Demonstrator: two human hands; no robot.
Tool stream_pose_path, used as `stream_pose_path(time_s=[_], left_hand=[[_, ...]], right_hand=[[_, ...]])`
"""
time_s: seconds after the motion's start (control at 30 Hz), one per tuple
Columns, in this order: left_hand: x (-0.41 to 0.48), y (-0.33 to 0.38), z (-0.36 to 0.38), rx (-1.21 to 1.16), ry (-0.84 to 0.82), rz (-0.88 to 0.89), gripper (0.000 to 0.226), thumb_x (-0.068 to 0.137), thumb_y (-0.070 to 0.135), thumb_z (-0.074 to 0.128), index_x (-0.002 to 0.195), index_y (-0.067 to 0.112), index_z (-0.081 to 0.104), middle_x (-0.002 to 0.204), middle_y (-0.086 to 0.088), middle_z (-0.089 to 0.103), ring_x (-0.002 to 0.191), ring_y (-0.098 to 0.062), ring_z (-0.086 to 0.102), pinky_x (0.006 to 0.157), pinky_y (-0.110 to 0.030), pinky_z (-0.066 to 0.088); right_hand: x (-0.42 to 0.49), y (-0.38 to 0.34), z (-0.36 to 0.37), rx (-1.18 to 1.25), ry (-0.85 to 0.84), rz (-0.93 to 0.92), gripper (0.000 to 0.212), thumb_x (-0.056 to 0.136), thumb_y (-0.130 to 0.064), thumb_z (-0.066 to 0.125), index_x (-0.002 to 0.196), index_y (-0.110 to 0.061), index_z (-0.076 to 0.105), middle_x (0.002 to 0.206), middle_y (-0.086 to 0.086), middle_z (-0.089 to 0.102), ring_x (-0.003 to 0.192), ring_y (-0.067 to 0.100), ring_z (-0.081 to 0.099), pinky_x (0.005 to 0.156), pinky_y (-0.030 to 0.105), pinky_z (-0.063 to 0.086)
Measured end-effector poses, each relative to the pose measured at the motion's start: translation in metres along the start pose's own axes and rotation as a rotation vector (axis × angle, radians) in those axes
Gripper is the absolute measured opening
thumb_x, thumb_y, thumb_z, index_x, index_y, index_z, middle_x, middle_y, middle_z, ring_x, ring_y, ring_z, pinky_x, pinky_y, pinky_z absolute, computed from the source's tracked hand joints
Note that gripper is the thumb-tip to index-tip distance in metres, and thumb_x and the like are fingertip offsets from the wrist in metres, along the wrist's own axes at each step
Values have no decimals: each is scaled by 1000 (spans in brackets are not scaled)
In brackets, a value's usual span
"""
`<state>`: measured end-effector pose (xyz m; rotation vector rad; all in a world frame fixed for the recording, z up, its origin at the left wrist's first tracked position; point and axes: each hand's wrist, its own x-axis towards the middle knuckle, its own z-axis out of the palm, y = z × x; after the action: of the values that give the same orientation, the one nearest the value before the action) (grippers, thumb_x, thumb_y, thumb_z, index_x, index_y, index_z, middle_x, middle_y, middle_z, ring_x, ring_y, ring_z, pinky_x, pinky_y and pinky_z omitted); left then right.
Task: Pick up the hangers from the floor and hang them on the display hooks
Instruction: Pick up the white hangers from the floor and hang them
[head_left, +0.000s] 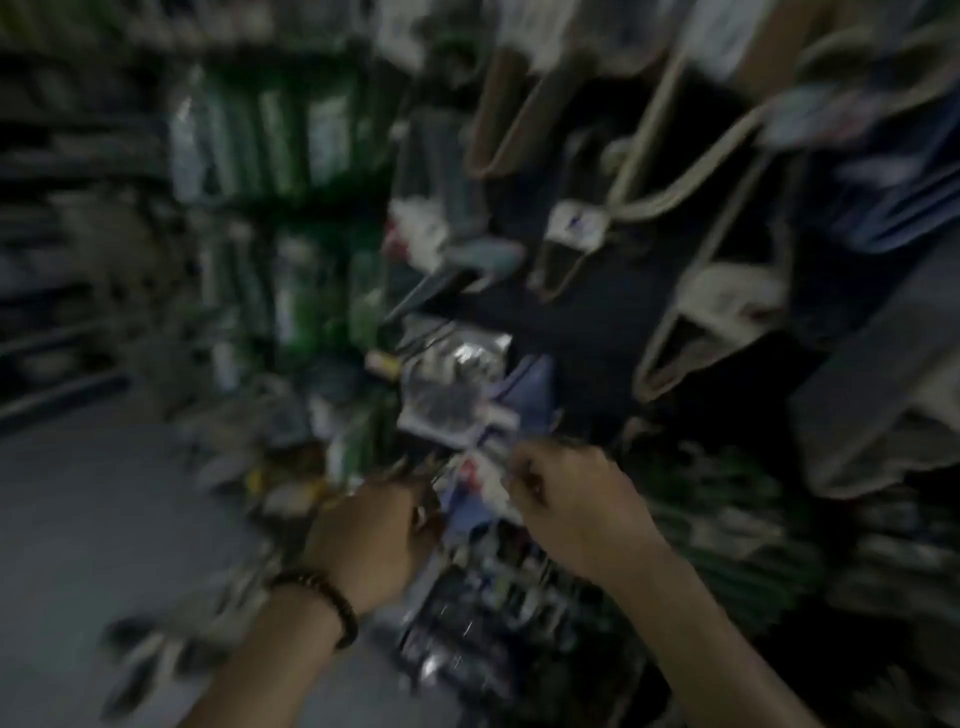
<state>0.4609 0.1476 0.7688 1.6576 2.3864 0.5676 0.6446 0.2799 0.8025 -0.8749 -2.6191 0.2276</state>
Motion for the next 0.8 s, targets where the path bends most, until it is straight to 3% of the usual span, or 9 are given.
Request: stream_pose_path(time_s=[0.07,0.13,0.23,0.3,0.37,0.5,0.63,0.8], left_hand=[[-44,-67,40,-73,-118,-157,22,103,53,53,103,35,66,91,9,70,79,-12,67,71,-36,59],[-92,-124,78,-159,-191,-324,18,101,55,52,98,41,64,96,14,72,86,-11,69,78,-37,59],[-156,-189,133,-247,-249,-543,27,88,65,39,82,46,56,89,14,73,87,-10,71,81,-33,56],[-179,-210,153,-279,-310,-659,40,82,67,34,85,39,62,92,13,74,91,-11,71,82,-31,55],[-180,-218,152,-324,-353,-746,46,84,66,38,95,34,69,98,14,76,93,-6,71,84,-27,56],[-150,-255,152,-362,-363,-892,25,99,47,55,107,30,72,109,8,76,99,-11,71,90,-31,58],[-104,-300,147,-411,-321,-996,24,103,43,56,114,28,71,111,4,75,102,-15,70,92,-32,57],[-52,-362,144,-525,-220,-1088,23,103,43,57,116,29,70,106,5,76,93,-12,71,88,-34,61]], right_hand=[[-7,-26,82,86,-182,-30,17,102,-43,54,93,-34,44,76,-8,57,72,19,62,59,38,53],[-17,-49,154,162,-360,-59,19,101,-47,53,92,-32,45,75,-9,55,75,16,63,64,35,51],[-28,-77,239,226,-627,-84,24,100,-49,54,102,-25,60,92,-4,65,91,17,66,74,31,45],[-28,-85,286,212,-773,-103,29,99,-49,56,110,-23,63,106,-2,69,101,18,67,78,30,47],[-16,-92,325,223,-879,-108,31,97,-51,58,109,-22,62,107,0,71,102,22,68,81,32,52],[43,-109,385,255,-1004,-114,25,98,-46,62,110,-25,65,110,-1,71,101,19,69,84,31,55],[112,-128,438,255,-1118,-140,27,97,-45,64,114,-25,68,112,1,72,98,19,69,88,36,58],[190,-154,495,214,-1193,-159,28,98,-44,62,115,-22,68,115,3,71,99,20,67,88,36,57]])
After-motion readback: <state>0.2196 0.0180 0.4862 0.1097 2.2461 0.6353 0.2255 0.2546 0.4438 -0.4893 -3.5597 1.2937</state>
